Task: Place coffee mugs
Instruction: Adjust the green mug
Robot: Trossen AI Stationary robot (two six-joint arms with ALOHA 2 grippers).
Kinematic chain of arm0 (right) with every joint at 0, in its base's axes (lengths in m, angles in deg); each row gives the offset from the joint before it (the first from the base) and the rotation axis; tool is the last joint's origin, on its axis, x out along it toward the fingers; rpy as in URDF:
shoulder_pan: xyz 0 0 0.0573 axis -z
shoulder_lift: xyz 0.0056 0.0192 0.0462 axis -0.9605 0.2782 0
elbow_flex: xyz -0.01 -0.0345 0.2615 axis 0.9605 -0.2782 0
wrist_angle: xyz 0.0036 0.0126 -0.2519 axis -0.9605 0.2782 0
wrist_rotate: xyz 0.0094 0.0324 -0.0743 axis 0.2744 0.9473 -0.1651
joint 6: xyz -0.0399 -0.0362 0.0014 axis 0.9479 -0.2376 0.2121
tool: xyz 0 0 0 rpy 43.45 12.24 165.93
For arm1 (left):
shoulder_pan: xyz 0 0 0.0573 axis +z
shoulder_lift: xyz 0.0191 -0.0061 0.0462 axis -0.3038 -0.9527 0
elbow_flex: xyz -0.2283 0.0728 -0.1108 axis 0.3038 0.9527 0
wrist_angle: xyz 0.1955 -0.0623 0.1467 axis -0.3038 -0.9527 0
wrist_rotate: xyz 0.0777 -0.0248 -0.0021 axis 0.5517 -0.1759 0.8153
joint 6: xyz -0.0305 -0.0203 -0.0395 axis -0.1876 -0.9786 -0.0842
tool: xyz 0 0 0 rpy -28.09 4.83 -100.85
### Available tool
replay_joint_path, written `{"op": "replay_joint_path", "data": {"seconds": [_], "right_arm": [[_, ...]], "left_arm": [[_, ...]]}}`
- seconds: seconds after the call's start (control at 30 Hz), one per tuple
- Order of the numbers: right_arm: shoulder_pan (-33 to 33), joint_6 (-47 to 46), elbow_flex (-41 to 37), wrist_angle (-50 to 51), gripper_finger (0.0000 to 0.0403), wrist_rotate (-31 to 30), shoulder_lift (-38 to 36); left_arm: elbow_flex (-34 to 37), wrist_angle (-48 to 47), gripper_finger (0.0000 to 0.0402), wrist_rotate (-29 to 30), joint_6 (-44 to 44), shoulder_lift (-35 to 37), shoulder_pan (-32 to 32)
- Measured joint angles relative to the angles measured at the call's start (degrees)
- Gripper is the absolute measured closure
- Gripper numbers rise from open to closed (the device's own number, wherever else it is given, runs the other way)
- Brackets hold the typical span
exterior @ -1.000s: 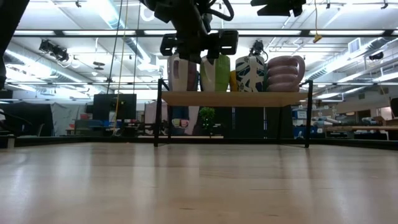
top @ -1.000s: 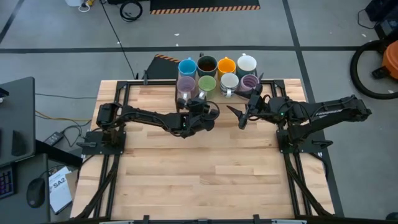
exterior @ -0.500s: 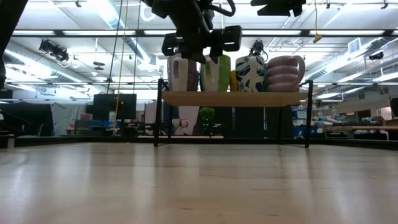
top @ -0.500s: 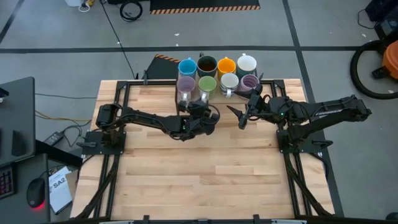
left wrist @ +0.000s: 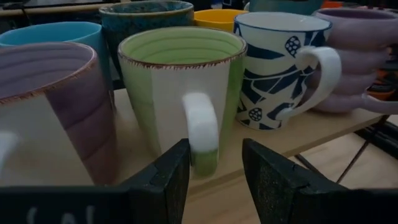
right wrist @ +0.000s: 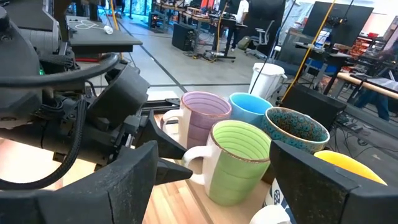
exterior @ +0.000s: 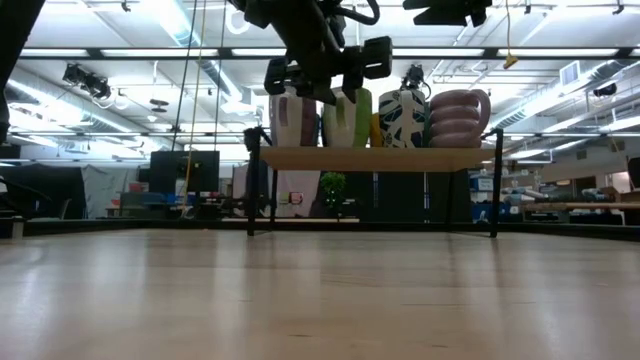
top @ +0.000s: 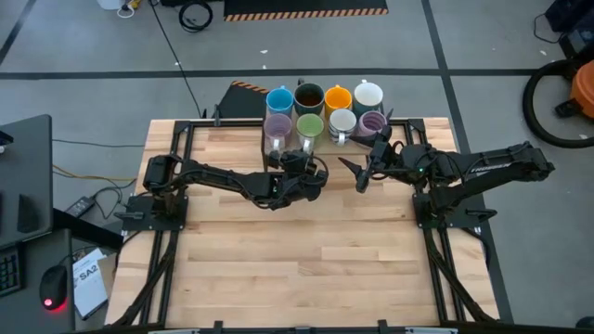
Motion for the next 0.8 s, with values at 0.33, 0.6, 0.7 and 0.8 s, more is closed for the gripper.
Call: {"op": "replay_joint_path", "data": {"seconds": [0.33, 0.6, 0.7, 0.8], "right_arm": [[0.0, 0.0, 0.0, 0.0, 0.0088, 0.0, 0.0], [0.0, 0.0, 0.0, 0.0, 0.0088, 0.0, 0.0], [0.0, 0.0, 0.0, 0.0, 0.0088, 0.0, 0.0], [0.0, 0.0, 0.0, 0.0, 0.0088, 0.0, 0.0]], "left_arm": [[0.0, 1.9, 0.0248, -2.5, 0.2, 0.0, 0.0], [0.0, 3.1, 0.0248, -3.2, 0.1, 0.0, 0.2], [0.0, 3.2, 0.0248, -3.6, 0.2, 0.0, 0.2], [0.0, 3.2, 0.0248, -4.3, 0.2, 0.0, 0.2]]}}
